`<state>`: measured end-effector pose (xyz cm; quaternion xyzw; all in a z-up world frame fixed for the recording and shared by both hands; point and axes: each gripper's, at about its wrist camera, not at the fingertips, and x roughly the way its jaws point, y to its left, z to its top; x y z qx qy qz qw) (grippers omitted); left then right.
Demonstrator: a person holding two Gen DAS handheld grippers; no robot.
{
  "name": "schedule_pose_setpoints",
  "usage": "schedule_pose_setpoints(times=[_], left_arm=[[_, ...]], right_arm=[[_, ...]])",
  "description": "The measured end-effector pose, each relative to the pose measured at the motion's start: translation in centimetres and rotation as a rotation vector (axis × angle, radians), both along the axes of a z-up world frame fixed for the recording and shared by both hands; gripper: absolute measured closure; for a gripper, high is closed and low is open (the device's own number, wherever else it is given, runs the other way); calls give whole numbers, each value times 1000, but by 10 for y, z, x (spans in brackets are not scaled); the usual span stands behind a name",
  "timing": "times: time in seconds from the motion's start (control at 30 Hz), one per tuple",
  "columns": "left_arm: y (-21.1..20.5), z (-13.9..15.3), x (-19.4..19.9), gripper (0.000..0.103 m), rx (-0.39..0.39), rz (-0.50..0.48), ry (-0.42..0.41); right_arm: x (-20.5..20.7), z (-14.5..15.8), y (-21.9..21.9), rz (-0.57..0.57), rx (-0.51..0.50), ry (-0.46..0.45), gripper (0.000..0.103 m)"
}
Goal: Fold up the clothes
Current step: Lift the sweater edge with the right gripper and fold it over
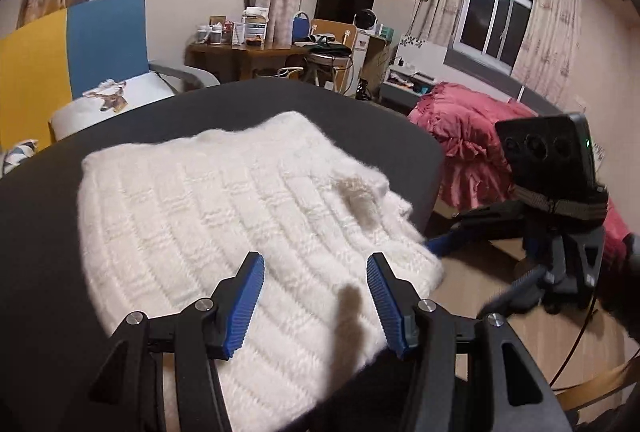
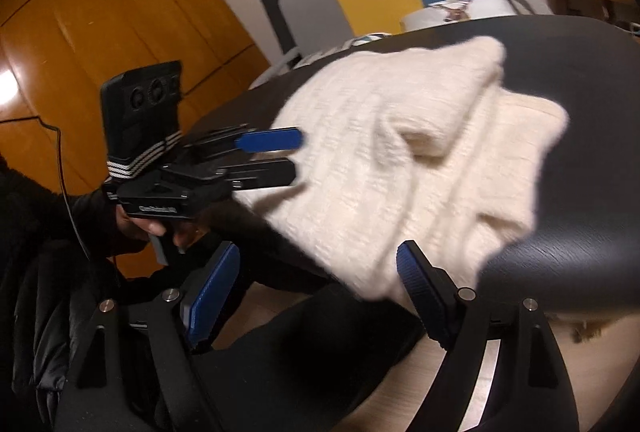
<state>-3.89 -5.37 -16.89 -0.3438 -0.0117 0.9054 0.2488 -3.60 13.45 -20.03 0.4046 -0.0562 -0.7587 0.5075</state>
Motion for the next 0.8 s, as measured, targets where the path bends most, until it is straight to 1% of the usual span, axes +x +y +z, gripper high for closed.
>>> schedule_pose_setpoints(times=[0.13,0.17,0.2,0.23,0.27,0.33,0.4,0.43,0.5,0.57,0.63,0.67,0.8], left_arm=[[-4,-5,-10,48,31,11,-29],[-4,-7,-13,48,30,8,-38],[-3,-9,-15,48,24,5,-47],[0,-13,-17,48,5,-1,-66],[4,-17,-20,49,-31,-10,-83],[13,-21,-20,48,-95,-38,-68],[15,-22,-20,48,-103,-40,-60],[13,-22,-21,48,-86,-34,-67],[8,-16,-19,48,-55,-29,-80],[-4,-6,-13,48,-9,-23,-67],[-17,1,-9,48,29,11,-42],[-28,3,-5,48,60,46,-37],[-61,-5,3,48,140,144,-66]], right_arm=[[-6,0,-16,106,-33,-7,19],[-8,1,-14,138,-50,-16,19],[-11,-1,-17,199,-61,-51,18],[-11,-5,-23,249,-36,-71,14],[-10,-8,-29,293,28,-59,14],[-12,-16,-35,375,140,-60,14],[-18,-19,-35,418,184,-77,14],[-20,-20,-34,435,201,-81,15],[-22,-16,-33,429,202,-80,15],[-21,-9,-32,406,207,-70,14],[-18,4,-24,350,224,-22,14],[-17,11,-20,321,232,3,14],[-11,41,-19,219,138,144,13]])
